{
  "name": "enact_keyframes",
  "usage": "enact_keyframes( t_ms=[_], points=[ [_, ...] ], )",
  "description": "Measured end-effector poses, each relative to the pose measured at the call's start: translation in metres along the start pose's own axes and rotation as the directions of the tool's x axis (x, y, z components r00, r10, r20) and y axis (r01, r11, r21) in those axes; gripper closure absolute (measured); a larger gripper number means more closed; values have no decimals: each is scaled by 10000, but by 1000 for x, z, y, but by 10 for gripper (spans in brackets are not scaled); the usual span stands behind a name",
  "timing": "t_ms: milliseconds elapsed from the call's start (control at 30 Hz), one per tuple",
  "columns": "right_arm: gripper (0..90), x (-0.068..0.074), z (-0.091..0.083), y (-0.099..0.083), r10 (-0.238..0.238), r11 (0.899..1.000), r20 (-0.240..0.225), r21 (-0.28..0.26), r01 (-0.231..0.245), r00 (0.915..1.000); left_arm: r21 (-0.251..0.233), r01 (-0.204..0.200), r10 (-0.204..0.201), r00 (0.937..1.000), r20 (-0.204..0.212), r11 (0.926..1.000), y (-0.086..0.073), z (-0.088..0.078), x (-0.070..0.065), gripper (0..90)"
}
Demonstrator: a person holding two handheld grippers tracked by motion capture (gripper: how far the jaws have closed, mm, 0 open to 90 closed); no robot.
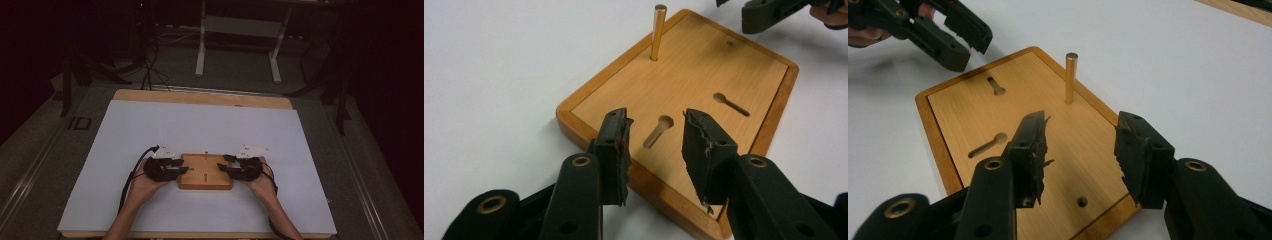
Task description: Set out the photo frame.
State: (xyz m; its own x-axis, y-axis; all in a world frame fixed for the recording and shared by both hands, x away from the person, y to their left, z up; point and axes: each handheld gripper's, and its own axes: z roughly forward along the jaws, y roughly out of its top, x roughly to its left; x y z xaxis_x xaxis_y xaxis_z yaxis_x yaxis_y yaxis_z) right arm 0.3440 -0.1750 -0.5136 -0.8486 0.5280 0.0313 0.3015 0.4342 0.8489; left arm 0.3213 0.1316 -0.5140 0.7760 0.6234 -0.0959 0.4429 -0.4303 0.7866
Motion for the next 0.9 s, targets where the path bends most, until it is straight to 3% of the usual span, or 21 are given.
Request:
enact_keyframes(
  t_ms=[367, 900],
  points=[
    [568, 1, -9, -6, -138, 9996, 305, 245, 131, 9994, -95, -216, 217, 9998, 51, 9997, 16, 12, 2, 627],
    [571, 6, -17, -10, -145, 9997, 231, 205, 140, 9996, -28, -435, 436, 9989, 190, 9990, 32, 29, 2, 656]
  ],
)
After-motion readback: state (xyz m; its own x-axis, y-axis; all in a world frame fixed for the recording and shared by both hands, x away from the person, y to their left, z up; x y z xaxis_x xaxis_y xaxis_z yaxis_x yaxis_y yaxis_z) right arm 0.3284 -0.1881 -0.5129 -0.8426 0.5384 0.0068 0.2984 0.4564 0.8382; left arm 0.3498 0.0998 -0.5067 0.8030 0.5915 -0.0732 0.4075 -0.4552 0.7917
